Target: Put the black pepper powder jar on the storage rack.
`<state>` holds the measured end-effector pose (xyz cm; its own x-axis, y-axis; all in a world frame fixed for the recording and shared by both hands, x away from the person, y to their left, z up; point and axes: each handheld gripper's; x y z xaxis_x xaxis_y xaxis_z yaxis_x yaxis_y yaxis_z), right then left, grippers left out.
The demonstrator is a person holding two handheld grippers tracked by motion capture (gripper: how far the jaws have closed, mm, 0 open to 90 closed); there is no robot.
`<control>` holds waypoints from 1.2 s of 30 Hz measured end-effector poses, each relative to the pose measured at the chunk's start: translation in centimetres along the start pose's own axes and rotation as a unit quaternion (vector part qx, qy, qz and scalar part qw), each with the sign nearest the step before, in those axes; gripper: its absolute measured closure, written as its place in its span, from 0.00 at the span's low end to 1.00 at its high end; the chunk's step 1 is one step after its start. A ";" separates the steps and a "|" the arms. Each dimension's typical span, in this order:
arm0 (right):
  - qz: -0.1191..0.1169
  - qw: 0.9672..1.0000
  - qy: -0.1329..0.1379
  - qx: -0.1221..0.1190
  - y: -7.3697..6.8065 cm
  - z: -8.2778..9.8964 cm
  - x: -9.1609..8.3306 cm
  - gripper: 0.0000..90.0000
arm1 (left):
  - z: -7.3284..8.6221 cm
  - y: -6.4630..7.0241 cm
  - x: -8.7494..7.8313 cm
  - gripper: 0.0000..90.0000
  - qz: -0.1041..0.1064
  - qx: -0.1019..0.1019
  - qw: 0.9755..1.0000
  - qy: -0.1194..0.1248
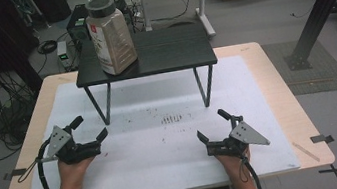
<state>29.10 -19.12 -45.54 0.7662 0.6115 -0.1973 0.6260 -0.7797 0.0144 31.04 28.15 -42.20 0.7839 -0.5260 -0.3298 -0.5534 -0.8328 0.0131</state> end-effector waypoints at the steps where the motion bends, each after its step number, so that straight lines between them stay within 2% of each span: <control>1: 0.000 1.000 0.000 0.000 0.0 0.0 0.0 0.00 | 0.3 0.0 0.1 0.00 0.000 -0.003 1.000 0.001; 9: -0.001 1.000 0.000 0.003 0.1 0.0 0.0 0.00 | 2.1 -0.2 0.1 0.00 0.001 -0.008 1.000 0.016; 14: -0.002 1.000 0.002 0.004 0.1 0.0 0.0 0.00 | 3.0 -0.2 0.4 0.01 0.001 -0.009 1.000 0.017; 23: -0.001 1.000 0.002 0.004 0.1 0.0 0.0 0.00 | 3.2 0.2 0.3 0.00 -0.005 0.008 1.000 0.029; 36: 0.000 1.000 0.007 0.004 0.0 0.1 -0.1 0.00 | 3.3 0.3 0.2 0.00 -0.009 0.011 0.999 0.035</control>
<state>29.03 -19.24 -45.59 0.7682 0.6131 -0.1841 0.6249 -0.7807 0.0075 30.09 28.34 -45.36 0.8111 -0.5226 -0.2629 -0.5444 -0.8387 -0.0124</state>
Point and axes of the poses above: each handheld gripper's, and its own axes: x roughly forward along the jaws, z roughly out of its underside, y roughly to its right, and after that the axes turned 14 degrees about -y, right-handed
